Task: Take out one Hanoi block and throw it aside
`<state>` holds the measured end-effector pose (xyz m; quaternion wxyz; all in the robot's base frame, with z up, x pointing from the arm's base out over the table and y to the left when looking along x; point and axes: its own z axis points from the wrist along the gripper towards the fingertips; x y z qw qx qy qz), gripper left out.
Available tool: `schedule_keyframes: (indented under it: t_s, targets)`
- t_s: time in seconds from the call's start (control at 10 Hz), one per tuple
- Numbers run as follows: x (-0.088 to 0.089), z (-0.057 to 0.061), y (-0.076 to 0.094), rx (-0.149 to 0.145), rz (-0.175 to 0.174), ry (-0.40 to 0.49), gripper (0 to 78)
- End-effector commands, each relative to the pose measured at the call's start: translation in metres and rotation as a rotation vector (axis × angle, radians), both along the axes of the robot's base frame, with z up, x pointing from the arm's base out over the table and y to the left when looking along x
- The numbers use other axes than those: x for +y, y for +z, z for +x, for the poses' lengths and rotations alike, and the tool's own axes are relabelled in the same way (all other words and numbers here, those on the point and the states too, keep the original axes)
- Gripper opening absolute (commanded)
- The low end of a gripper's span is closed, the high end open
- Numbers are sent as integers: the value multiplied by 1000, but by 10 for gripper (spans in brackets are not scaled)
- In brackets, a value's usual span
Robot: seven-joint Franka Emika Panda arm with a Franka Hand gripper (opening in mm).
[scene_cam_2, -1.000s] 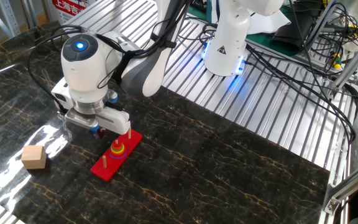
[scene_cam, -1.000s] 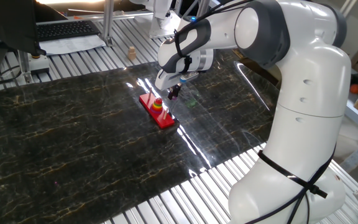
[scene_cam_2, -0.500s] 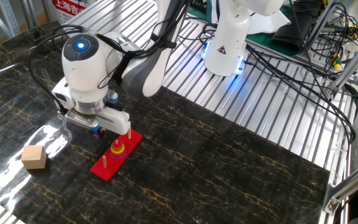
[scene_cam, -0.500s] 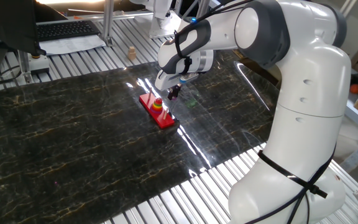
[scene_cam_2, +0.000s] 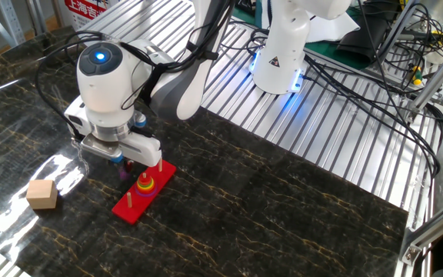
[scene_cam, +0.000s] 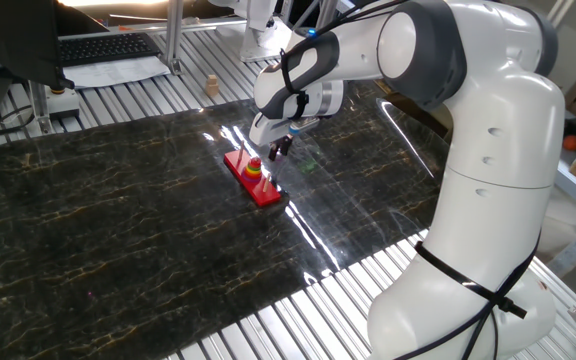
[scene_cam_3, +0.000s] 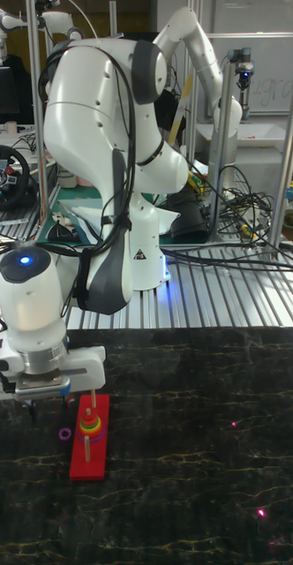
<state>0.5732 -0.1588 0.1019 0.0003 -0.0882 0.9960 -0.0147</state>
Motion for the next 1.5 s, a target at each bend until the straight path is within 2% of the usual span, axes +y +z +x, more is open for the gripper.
schedule_keyframes:
  t_s: [0.1, 1.0, 1.3, 1.5]
  targets:
    - [-1, 1, 1, -5, -1, -1, 774]
    - [-2, 2, 3, -11, 2, 1, 774]
    - [-8, 6, 20, -9, 5, 10, 774]
    - [-13, 8, 35, -9, 21, 13, 774]
